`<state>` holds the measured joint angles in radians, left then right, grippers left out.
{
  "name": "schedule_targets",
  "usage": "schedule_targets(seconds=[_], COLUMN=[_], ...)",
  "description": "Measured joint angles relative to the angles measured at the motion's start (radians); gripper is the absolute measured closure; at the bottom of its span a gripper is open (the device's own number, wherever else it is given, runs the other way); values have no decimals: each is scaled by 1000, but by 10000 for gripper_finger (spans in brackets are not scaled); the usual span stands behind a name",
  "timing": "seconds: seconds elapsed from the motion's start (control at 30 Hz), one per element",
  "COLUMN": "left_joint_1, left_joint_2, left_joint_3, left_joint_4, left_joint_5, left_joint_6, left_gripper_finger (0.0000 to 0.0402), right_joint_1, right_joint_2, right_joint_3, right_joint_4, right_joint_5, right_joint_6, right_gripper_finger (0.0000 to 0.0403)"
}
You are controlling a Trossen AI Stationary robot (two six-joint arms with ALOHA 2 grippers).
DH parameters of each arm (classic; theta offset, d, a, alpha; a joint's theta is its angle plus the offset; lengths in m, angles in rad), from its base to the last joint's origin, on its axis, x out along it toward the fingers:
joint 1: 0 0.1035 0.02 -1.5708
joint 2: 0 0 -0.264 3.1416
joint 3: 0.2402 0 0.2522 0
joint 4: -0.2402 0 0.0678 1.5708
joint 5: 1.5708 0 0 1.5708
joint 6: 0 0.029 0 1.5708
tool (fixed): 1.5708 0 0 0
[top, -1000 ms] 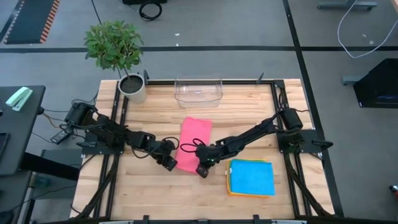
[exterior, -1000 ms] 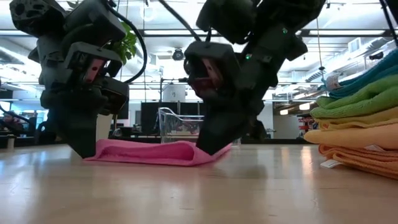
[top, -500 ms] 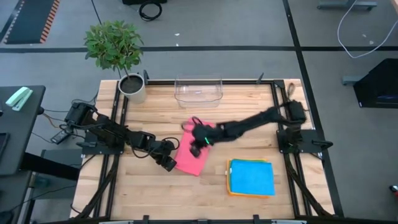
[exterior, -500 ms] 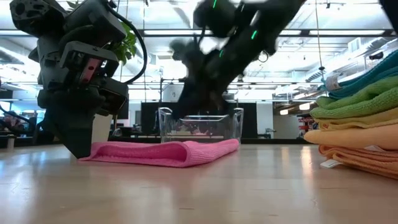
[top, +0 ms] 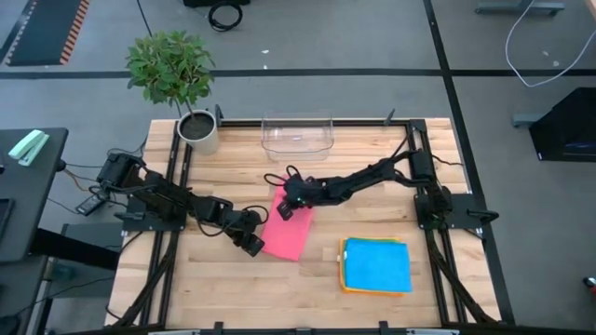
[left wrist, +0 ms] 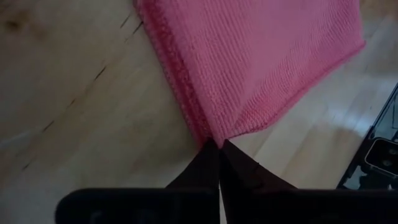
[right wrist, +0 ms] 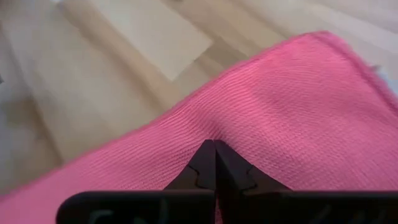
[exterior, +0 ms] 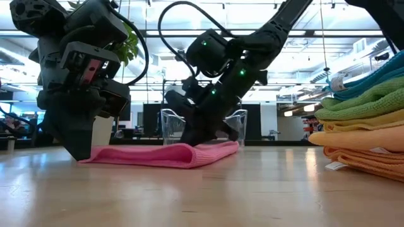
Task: Fold microfiber towels
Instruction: Fold the pink towel on the table
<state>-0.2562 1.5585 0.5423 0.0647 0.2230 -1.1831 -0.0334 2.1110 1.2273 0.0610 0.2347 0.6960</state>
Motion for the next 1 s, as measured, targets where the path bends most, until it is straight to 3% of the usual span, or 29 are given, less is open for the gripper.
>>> schedule_targets(seconds=[0.13, 0.27, 0.37, 0.5, 0.6, 0.77, 1.0], left_joint_1=[0, 10, 34, 86, 119, 153, 153], left_joint_2=[0, 1, -11, -59, -108, -144, -149], left_joint_3=[0, 0, -2, -5, -4, -4, -4], left_joint_4=[0, 1, -2, -25, -47, -130, -113], left_joint_5=[0, 3, 7, -6, 17, 114, 120], left_joint_6=[-2, -4, 10, 82, 151, 234, 286], left_gripper_finger=[392, 379, 373, 364, 356, 343, 322], right_joint_1=[2, -6, -13, 3, 59, 215, 325], right_joint_2=[-9, -43, -93, -149, -165, -139, -129], right_joint_3=[-1, -5, -4, -4, -4, -4, -11], right_joint_4=[-36, -51, -31, -84, -130, -137, -131], right_joint_5=[85, 82, -34, -268, -324, -257, -88], right_joint_6=[63, 51, -20, -90, -100, -97, -27], right_gripper_finger=[400, 400, 400, 400, 400, 400, 400])
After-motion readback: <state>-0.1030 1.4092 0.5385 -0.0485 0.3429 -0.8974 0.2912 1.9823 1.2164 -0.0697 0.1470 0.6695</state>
